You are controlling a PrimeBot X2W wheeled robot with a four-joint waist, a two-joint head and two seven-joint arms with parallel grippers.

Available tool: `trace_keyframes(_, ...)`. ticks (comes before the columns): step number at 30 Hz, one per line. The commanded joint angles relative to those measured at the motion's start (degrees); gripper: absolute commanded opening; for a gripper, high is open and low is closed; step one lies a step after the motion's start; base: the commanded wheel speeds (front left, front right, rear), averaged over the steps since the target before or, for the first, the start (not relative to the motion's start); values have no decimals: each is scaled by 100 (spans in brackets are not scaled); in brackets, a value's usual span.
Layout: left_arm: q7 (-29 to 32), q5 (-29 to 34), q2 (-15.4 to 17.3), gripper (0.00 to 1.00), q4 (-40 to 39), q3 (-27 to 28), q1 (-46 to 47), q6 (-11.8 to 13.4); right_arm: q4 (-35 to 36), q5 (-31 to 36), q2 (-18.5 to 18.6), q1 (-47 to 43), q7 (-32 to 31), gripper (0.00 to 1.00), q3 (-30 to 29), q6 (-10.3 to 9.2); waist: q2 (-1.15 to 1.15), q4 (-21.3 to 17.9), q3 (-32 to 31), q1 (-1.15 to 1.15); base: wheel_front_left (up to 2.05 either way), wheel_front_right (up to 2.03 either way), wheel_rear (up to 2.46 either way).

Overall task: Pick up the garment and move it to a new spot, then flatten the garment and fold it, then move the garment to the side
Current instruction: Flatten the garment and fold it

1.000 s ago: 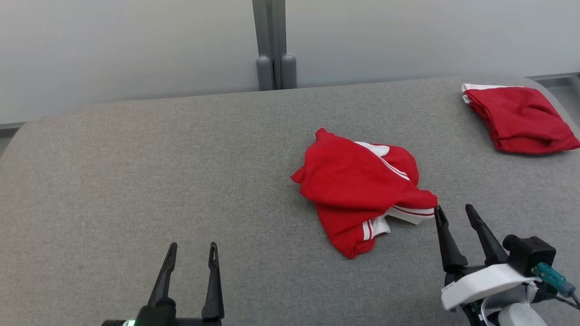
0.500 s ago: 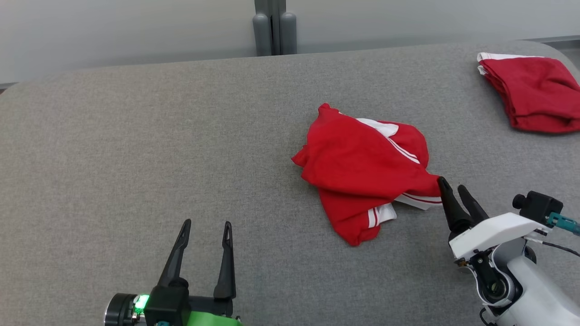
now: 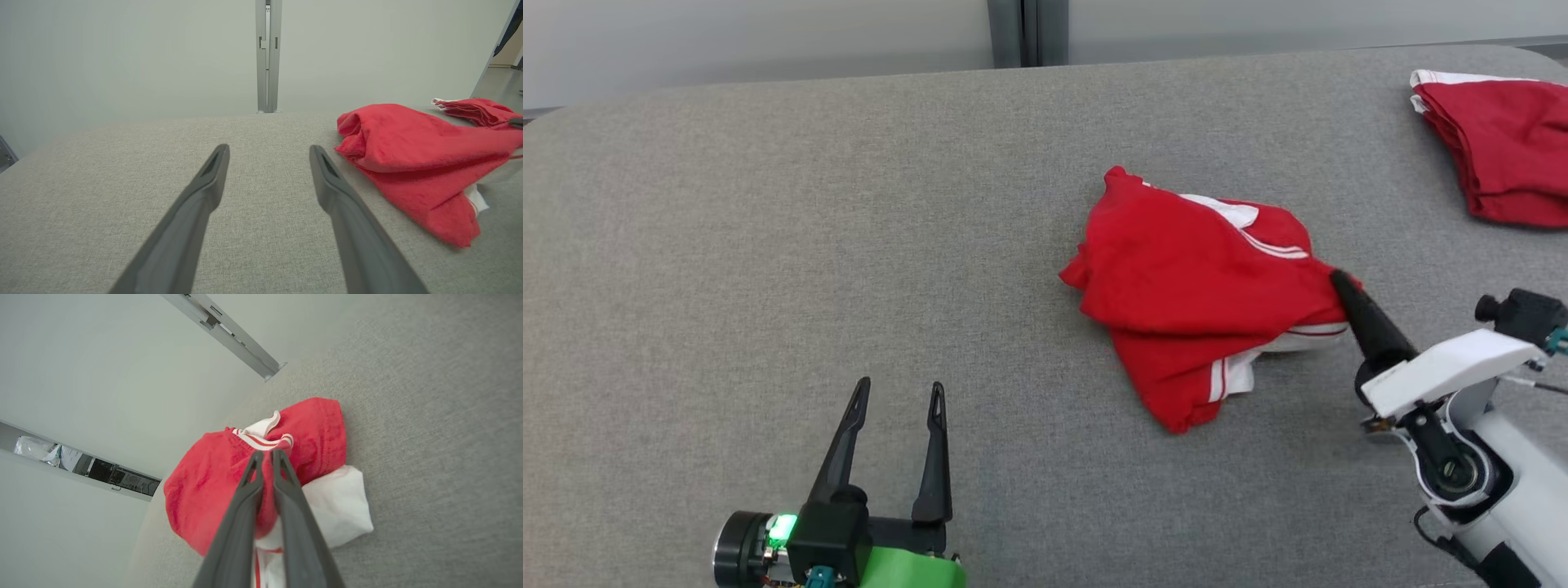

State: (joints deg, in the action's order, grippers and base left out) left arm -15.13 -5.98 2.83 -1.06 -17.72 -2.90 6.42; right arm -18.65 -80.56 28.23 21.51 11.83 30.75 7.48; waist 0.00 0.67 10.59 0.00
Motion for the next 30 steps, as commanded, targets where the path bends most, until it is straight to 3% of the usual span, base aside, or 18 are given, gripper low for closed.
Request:
trace_keyframes(1, 1, 33, 13, 100, -20, -9, 112, 26, 85, -30, 134, 194, 120, 0, -55, 1, 0, -37, 37, 0, 0, 0, 0)
trace_keyframes(9, 1, 47, 14, 100, -97, -106, 307, 52, 550, 668, 849, 1462, 344, 0, -787, 1, 0, -124, 340, 0, 0, 0, 0)
trace_keyframes(15, 0, -14, 14, 100, -35, -184, 414, 81, 1146, 1438, 1109, 2408, 338, 0, -1384, 1, 0, -100, 374, 0, 0, 0, 0)
trace_keyframes(18, 1, -57, 14, 100, -16, -213, 425, 95, 1431, 1759, 1097, 2773, 338, 0, -1397, 1, 0, -73, 330, 0, 0, 0, 0)
trace_keyframes(22, 1, -89, 15, 100, -15, -209, 405, 110, 1739, 2049, 823, 3016, 335, 0, -794, 1, 0, -63, 279, 0, 0, 0, 0)
trace_keyframes(30, 1, -98, 15, 100, -30, -259, 490, 95, 1601, 2147, -247, 2736, 336, 0, 1105, 1, 0, 32, 303, 0, 0, 0, 0)
